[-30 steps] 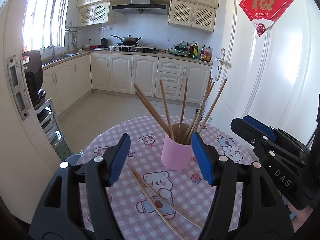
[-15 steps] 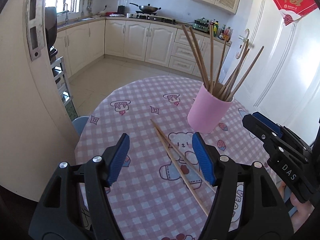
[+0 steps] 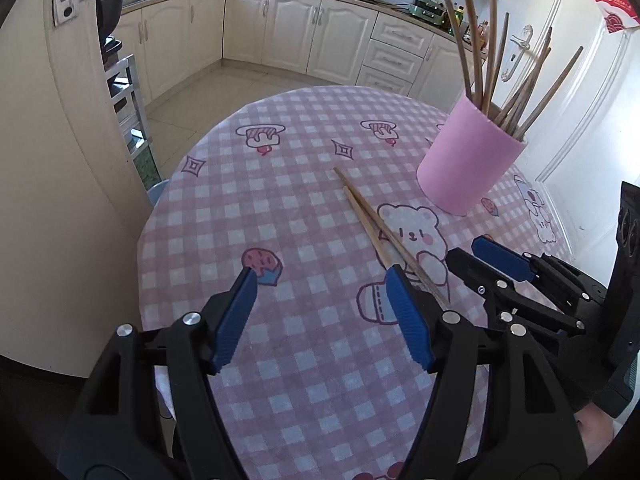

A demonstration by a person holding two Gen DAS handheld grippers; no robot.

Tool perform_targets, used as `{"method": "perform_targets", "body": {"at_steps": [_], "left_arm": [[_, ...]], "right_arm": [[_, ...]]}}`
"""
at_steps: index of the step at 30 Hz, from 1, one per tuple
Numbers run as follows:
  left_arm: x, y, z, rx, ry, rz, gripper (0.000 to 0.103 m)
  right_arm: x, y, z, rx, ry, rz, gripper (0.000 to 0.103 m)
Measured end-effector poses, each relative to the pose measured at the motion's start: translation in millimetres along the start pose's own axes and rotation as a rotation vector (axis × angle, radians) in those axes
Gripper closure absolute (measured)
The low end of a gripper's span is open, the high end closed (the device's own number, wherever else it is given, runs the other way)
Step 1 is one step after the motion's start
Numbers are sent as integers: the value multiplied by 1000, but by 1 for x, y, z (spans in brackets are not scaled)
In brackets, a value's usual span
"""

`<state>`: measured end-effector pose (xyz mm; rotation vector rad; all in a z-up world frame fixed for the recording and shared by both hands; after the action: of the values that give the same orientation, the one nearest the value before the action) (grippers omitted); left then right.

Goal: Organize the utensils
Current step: 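Move both tools to the remaining chopsticks and close each on one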

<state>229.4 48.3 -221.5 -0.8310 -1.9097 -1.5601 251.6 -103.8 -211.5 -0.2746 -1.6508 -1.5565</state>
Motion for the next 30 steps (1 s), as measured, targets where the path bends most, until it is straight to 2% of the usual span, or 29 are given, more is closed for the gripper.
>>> {"method": "perform_targets", "body": {"at_steps": [4, 10, 19, 21, 23, 27, 30], "left_arm": [[-9, -5, 1, 1, 0, 20, 36], [-20, -6, -6, -6, 1, 36, 37], [-49, 0, -30, -5, -10, 87, 37], [-57, 2, -36, -7, -7, 106, 44], [-65, 3, -42, -24, 0, 127, 56], [-74, 9, -44, -39, 44, 138, 66], [-78, 13, -42, -69, 81, 132, 77]], "right_arm": [[-16, -9, 7, 37, 10, 59, 72], [-24, -15, 10, 112, -10, 88, 97], [-8, -24, -12, 75, 17, 109, 98], [-2, -26, -18, 61, 25, 115, 98], [-1, -26, -21, 41, 36, 118, 98], [-3, -23, -25, 25, 47, 119, 97], [-8, -17, -24, 31, 48, 119, 97]]}}
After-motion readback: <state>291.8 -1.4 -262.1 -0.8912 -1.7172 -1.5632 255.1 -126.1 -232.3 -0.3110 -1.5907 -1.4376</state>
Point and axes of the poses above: each gripper's, at about its wrist camera, not at the fingertips, and x roughly against the way its jaws point, z to its left, y to its top, the point moved 8 cm from there along -x, roughly the way its jaws point, and after that the axes turned 5 degrees about -z, right-handed, at the moved point
